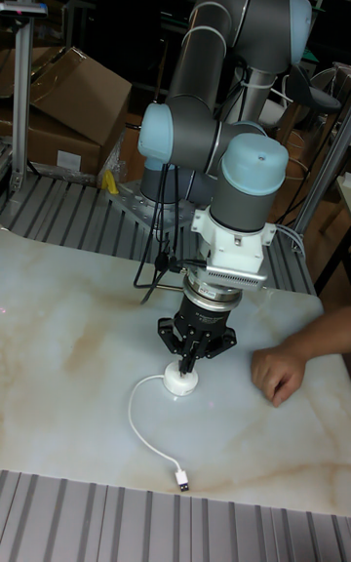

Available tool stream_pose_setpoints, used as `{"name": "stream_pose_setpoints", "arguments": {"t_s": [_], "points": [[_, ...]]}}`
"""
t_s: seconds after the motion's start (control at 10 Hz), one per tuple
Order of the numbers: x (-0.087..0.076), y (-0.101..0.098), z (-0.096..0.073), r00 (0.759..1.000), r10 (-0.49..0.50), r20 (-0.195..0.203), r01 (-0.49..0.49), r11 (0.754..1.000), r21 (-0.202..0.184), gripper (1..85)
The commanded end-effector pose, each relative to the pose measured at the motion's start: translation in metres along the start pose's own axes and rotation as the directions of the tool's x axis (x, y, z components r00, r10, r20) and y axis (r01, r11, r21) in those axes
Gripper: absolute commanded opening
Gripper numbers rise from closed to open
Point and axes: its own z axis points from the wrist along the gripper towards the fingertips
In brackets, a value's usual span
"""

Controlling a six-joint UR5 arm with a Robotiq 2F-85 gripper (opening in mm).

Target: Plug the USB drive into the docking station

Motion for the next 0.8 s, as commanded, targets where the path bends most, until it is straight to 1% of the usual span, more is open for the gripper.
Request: {"name": "stream_pose_setpoints", "arguments": {"t_s": [0.0, 0.1, 0.2, 0.7], "points": [[-0.0066, 0.004, -0.0018, 1.0, -0.011, 0.026, 0.012, 1.0, -0.018, 1.3], [-0.0081, 0.0037, -0.0019, 0.999, -0.016, 0.033, 0.016, 1.0, -0.016, 1.3], [-0.0079, 0.0069, -0.0023, 0.999, -0.006, 0.033, 0.007, 1.0, -0.029, 1.3], [-0.0013, 0.0039, -0.0029, 1.0, 0.001, 0.013, -0.001, 1.0, -0.021, 1.3]]}}
